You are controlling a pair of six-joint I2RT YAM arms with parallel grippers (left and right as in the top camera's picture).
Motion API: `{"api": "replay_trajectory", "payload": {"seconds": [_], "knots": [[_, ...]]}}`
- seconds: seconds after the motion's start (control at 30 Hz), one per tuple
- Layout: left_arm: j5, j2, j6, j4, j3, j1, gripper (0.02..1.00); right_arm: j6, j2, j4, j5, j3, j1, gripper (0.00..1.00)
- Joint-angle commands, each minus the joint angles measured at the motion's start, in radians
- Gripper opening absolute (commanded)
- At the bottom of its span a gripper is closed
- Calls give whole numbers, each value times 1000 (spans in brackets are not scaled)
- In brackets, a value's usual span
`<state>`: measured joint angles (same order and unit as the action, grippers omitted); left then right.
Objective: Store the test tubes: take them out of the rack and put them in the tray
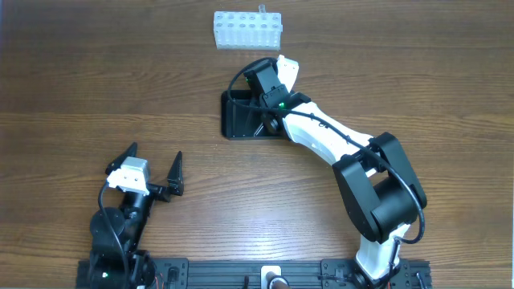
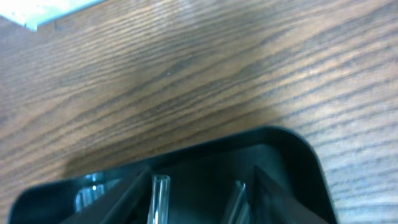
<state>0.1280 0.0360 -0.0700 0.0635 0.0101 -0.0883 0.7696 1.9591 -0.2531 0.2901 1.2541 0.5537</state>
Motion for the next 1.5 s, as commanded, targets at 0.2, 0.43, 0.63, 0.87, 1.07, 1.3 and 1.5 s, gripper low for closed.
{"api": "replay_trajectory", "payload": {"seconds": [0.2,0.43,0.63,0.87,1.07,1.3,1.5], "knots": [[13,-10,18,2,-5,6,1000,-90,-42,-12,27,83,29,577],[13,-10,18,2,-5,6,998,-377,-70,27,226,216,27,612],[13,-10,18,2,-5,6,996,-594,-41,297,373,227,-5,665],[13,-10,18,2,-5,6,998,-666,74,569,369,228,-30,682],[13,-10,18,2,-4,6,998,-772,182,734,358,229,-32,680],[13,-10,18,2,-5,6,998,-770,255,821,345,244,-51,678],[13,-10,18,2,-5,6,998,-756,296,826,332,291,-69,673]]}}
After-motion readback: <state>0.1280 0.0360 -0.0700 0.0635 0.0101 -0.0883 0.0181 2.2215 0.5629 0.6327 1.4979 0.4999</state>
